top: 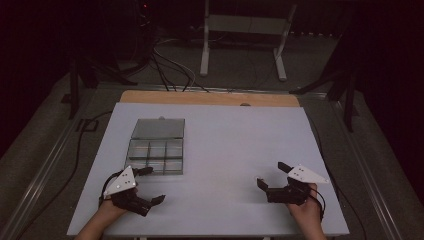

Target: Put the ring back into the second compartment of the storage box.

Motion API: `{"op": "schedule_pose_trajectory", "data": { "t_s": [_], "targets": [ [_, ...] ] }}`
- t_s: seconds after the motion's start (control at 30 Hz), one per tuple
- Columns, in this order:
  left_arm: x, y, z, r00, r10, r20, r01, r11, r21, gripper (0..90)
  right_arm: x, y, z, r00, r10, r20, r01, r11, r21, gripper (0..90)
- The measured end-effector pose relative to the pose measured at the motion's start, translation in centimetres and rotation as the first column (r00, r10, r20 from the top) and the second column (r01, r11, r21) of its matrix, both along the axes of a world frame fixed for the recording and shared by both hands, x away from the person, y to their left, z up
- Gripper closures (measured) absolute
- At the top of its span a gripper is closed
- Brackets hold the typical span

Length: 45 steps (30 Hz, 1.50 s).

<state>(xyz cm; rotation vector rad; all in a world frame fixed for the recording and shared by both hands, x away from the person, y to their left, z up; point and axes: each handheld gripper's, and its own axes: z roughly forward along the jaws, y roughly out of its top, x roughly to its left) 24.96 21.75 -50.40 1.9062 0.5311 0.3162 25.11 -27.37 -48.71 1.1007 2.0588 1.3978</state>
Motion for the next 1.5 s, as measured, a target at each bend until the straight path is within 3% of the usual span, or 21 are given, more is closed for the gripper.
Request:
{"op": "schedule_pose_trajectory", "data": {
  "t_s": [0.27,1.2,1.3,1.5],
  "targets": [
    [0.1,-0.1,-0.1,1.0,-0.003,-0.007,0.003,1.0,0.009,0.8,0.4,0.2,-0.5,0.9968,-0.002,-0.08,-0.001,0.999,-0.038,0.0],
    [0.0,0.0,0.0,1.0,-0.001,-0.008,0.001,1.0,-0.001,0.8,1.5,1.8,-2.4,0.9823,0.001,-0.187,-0.028,0.989,-0.143,0.0],
    [0.0,0.0,0.0,1.0,0.0,-0.008,0.0,1.0,0.0,0.8,1.5,1.8,-2.5,0.98,-0.007,-0.199,-0.025,0.988,-0.154,6.0],
    [0.0,0.1,0.0,1.0,0.004,-0.003,-0.004,1.0,-0.003,0.8,1.7,1.7,-2.5,0.9834,-0.018,-0.181,-0.016,0.982,-0.188,14.8]
  ]
}}
